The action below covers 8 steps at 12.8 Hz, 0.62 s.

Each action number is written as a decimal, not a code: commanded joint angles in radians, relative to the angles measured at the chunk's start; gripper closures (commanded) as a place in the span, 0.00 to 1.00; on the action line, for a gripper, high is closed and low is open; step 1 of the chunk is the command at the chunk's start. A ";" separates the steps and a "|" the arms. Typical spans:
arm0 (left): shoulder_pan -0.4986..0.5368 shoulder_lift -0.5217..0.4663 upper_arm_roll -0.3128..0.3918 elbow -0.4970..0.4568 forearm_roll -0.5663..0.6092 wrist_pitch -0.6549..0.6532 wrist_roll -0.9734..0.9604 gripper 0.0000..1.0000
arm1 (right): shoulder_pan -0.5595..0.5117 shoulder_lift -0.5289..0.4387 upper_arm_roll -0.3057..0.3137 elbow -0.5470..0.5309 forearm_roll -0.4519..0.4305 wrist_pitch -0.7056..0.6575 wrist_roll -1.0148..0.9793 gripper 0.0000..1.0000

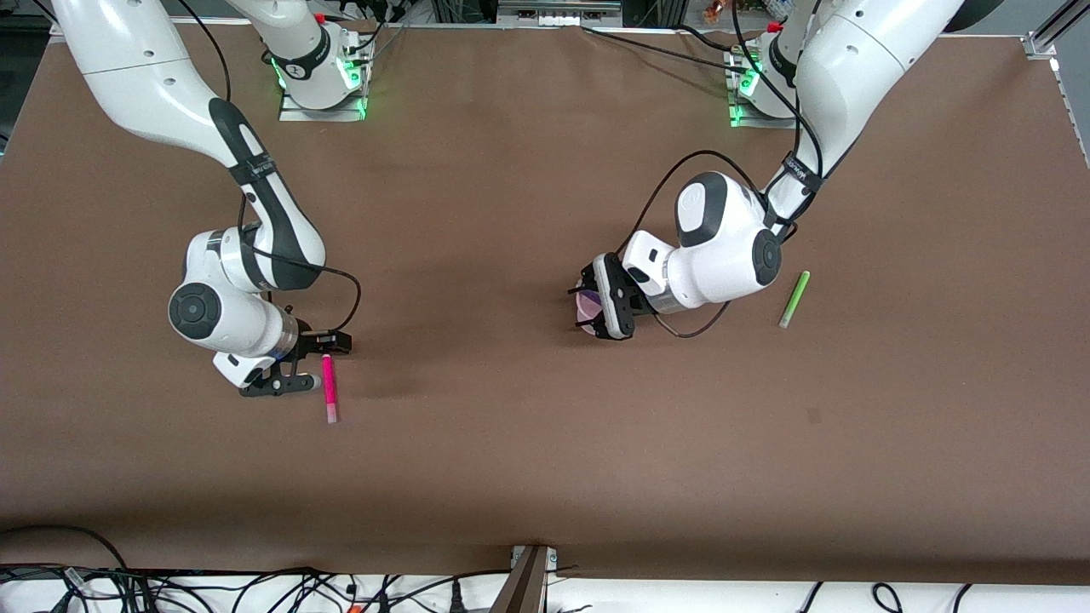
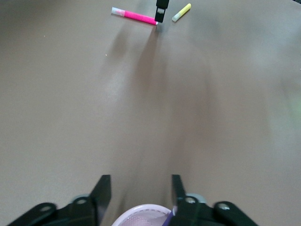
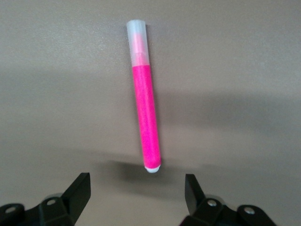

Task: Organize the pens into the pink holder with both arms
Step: 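Release the blue pen into the holder while the right gripper lifts the marker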

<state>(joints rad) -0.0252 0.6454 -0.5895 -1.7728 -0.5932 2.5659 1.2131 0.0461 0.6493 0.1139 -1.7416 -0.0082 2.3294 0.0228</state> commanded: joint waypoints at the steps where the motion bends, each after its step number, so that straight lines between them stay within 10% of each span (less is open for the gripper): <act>1: 0.014 -0.076 -0.013 -0.019 -0.033 -0.025 -0.102 0.00 | -0.018 0.012 0.004 -0.009 -0.015 0.033 -0.031 0.25; 8: 0.060 -0.260 0.068 -0.008 0.086 -0.440 -0.559 0.00 | -0.020 0.035 0.006 -0.013 -0.015 0.077 -0.031 0.59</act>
<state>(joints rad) 0.0075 0.4571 -0.5615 -1.7665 -0.5731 2.2578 0.7726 0.0366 0.6892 0.1101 -1.7422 -0.0089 2.3901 0.0011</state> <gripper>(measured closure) 0.000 0.529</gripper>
